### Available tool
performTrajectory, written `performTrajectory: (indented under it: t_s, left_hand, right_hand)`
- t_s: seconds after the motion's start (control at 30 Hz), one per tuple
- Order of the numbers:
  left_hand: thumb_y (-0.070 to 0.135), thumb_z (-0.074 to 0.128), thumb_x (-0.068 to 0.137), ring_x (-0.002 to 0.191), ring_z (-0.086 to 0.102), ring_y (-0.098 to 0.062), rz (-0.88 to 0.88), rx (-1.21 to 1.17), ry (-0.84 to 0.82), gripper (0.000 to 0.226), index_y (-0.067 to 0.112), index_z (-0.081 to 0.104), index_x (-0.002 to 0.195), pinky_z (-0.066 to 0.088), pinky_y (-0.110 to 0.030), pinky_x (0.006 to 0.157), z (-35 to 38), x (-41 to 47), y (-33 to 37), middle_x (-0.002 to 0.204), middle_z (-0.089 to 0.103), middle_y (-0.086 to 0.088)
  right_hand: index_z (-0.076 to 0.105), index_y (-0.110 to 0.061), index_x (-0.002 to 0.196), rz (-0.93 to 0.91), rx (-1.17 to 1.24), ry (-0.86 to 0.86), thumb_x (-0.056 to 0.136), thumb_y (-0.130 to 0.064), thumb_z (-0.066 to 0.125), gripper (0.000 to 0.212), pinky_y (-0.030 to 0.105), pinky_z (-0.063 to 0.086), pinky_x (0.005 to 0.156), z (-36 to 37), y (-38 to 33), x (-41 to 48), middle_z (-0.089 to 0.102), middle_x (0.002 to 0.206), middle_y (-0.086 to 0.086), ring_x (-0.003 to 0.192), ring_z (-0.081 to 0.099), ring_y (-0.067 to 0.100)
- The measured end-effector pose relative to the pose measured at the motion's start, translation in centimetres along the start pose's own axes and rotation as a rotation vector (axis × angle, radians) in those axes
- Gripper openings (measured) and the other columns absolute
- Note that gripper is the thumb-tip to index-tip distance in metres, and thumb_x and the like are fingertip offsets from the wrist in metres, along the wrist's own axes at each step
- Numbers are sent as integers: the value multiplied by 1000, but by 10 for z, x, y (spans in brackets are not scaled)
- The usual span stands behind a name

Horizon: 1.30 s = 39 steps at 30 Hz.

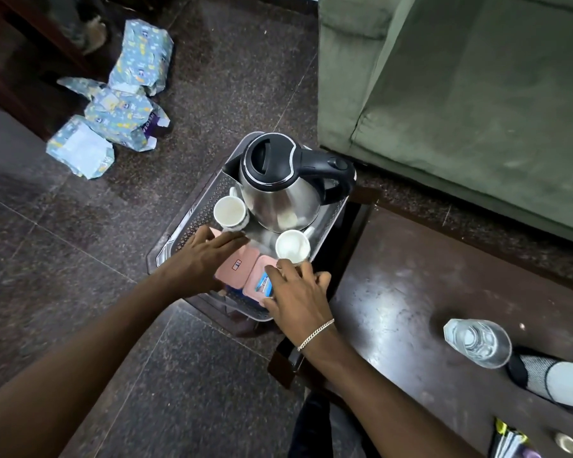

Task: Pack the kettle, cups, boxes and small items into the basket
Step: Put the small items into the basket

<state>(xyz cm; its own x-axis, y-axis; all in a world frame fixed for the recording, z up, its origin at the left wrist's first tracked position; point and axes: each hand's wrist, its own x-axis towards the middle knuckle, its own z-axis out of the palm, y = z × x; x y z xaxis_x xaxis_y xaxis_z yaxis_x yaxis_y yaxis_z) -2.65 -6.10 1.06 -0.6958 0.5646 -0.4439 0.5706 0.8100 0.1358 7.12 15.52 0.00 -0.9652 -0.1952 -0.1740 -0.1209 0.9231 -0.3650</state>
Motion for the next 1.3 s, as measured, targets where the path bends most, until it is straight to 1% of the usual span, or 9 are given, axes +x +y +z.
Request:
performTrajectory:
  t_s: [0.13,0.3,0.43,0.57,0.77,0.93,1.13,1.23,1.3]
  left_hand:
    - [35,97,60,109,45,-27,-34,-55,110,107,22,43,151,50,-43,94,-16,-9,26,151,47,-1]
    - [32,91,72,110,55,-28,56,-233,284,72,19,54,131,45,-37,92,-29,-13,98,125,55,-2]
    - [39,85,80,110,61,-24,120,-382,197,61,19,58,131,51,-37,91,-10,-1,178,122,58,-1]
    - [47,75,87,109,63,-23,234,-378,64,58,19,56,135,44,-26,90,30,21,263,125,57,-3]
    - [56,64,92,118,61,-31,271,-360,-152,66,17,48,143,50,-41,98,93,47,393,135,51,-6]
    - [47,69,89,116,62,-40,175,-392,-305,63,19,43,139,52,-48,97,137,57,488,137,52,-9]
    - [58,69,85,114,65,-42,-64,-380,-353,79,9,38,139,51,-46,94,181,52,569,131,60,-18]
    - [61,67,85,117,64,-38,-180,-360,-332,87,5,37,145,52,-44,95,196,49,590,132,59,-17]
    - [51,64,91,117,65,-36,-199,-330,-314,77,4,37,145,53,-43,94,203,49,599,134,58,-16]
  right_hand:
    - [61,-27,108,23,65,123,78,-54,68,41,44,41,73,-9,23,-33,57,107,-2,93,53,26]
    - [62,-26,95,186,173,151,81,-52,70,31,46,48,71,-6,87,-112,58,97,-2,88,59,27]
    - [63,-24,89,310,210,179,77,-47,80,31,41,49,66,4,152,-189,59,92,-2,81,61,26]
    - [60,-23,84,432,206,178,75,-42,84,32,41,49,63,8,213,-264,55,87,-3,75,58,26]
    - [60,-18,81,629,283,159,73,-27,88,30,42,52,66,10,285,-362,55,85,0,74,59,29]
    - [62,-11,85,749,299,101,75,-7,77,18,42,51,72,20,324,-409,62,106,17,82,62,44]
    - [63,-7,120,734,288,-60,77,-18,77,46,43,53,83,41,340,-428,61,118,17,98,62,41]
    - [63,-12,123,711,261,-72,82,-20,74,43,42,53,82,46,341,-429,61,115,13,100,61,37]
    - [64,-9,124,692,241,-63,85,-17,72,40,42,53,80,51,344,-428,62,112,14,96,62,38]
